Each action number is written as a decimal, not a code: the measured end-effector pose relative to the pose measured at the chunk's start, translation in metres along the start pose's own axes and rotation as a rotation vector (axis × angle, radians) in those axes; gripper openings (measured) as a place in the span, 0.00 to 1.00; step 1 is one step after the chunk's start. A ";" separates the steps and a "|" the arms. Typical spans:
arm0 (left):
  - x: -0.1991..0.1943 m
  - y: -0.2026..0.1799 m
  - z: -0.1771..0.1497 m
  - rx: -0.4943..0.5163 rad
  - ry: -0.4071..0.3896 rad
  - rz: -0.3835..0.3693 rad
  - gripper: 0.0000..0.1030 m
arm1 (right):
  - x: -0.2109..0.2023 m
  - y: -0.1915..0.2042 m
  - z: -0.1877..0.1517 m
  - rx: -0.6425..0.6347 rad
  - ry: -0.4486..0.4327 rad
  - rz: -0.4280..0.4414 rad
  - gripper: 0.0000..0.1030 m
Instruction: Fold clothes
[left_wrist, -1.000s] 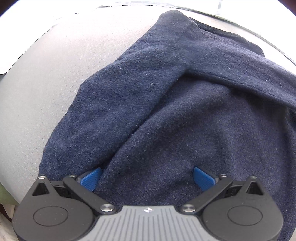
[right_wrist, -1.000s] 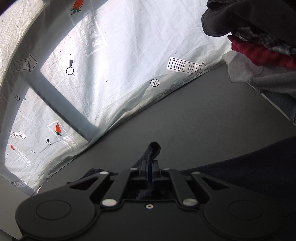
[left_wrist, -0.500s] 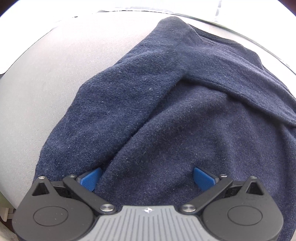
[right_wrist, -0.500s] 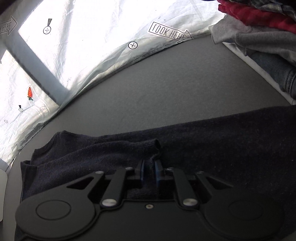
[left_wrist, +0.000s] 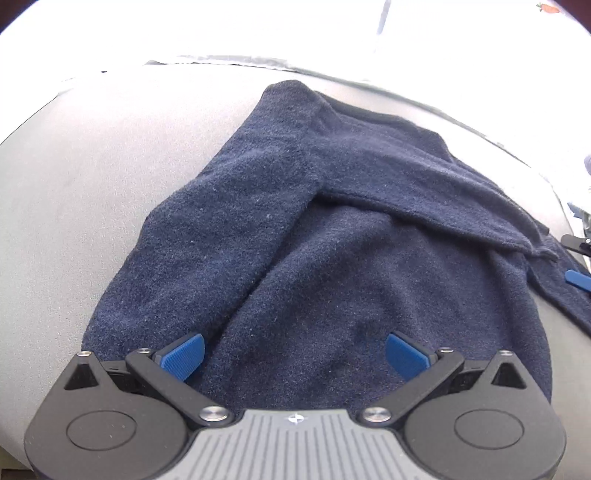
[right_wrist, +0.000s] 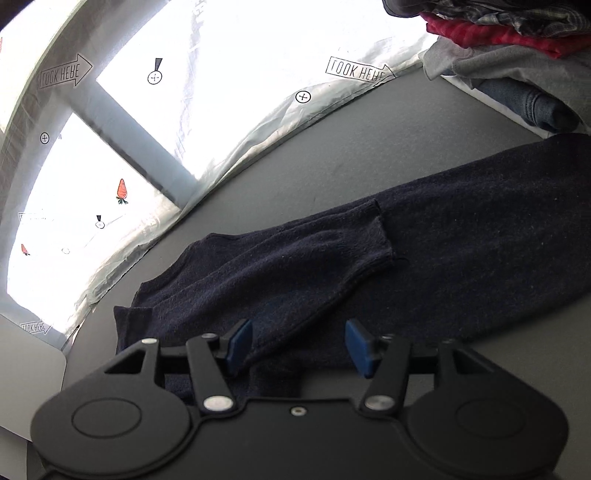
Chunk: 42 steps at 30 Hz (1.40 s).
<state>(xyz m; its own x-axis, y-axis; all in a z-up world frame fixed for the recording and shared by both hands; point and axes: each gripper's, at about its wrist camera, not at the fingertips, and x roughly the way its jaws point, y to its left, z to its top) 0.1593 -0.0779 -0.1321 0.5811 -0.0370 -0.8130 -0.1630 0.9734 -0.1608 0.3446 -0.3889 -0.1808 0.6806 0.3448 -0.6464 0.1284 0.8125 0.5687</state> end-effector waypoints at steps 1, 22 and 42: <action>-0.010 0.006 0.001 0.009 -0.032 -0.033 1.00 | 0.000 0.006 -0.009 0.015 0.007 0.020 0.55; 0.010 0.192 0.017 -0.096 0.169 -0.383 0.74 | 0.048 0.161 -0.192 0.150 0.294 0.305 0.17; 0.002 0.193 0.024 -0.026 0.273 -0.309 0.59 | 0.020 0.199 -0.210 -0.087 0.284 0.207 0.40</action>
<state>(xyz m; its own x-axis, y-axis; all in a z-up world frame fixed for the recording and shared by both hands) 0.1484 0.1150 -0.1507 0.3739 -0.3888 -0.8420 -0.0363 0.9010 -0.4322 0.2324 -0.1214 -0.1875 0.4565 0.6135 -0.6444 -0.0617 0.7444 0.6649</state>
